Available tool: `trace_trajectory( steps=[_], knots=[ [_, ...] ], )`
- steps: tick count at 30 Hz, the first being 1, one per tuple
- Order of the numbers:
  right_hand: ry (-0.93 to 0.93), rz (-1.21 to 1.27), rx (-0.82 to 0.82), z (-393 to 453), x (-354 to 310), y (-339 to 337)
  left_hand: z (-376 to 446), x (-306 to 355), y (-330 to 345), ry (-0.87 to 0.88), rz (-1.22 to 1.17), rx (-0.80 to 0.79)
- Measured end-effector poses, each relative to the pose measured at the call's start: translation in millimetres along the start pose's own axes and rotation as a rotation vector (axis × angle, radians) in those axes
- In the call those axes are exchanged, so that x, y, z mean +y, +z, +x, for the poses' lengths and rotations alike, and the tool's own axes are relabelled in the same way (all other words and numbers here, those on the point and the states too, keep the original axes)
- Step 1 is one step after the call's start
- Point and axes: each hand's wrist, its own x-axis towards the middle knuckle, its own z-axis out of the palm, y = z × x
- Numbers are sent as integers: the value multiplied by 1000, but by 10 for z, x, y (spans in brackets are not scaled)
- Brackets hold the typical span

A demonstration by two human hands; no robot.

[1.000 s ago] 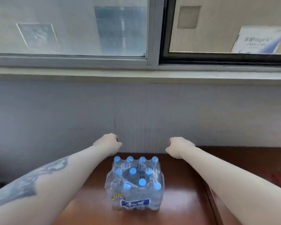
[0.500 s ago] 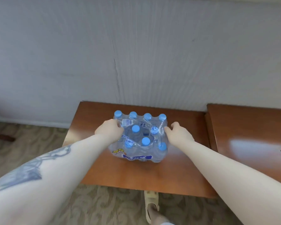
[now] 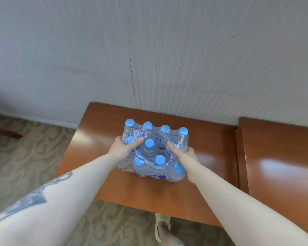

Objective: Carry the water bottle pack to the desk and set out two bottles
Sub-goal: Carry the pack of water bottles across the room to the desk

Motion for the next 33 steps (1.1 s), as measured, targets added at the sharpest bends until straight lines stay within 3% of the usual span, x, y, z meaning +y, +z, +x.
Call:
trace_trajectory(
  steps=[5,19,27,33],
  knots=[
    [-79,-335,217,151,18,159,85,-33,33,83,154,81],
    [-63,-853,83,49,-48,-54,-273,-193,15,-71,449,57],
    [-122,-982,-77,-154,130,212,-816,-786,-51,-252,302,91],
    [-209,-1139,-157,-429,381,690,-1461,-1436,-286,-423,83,212]
  ],
)
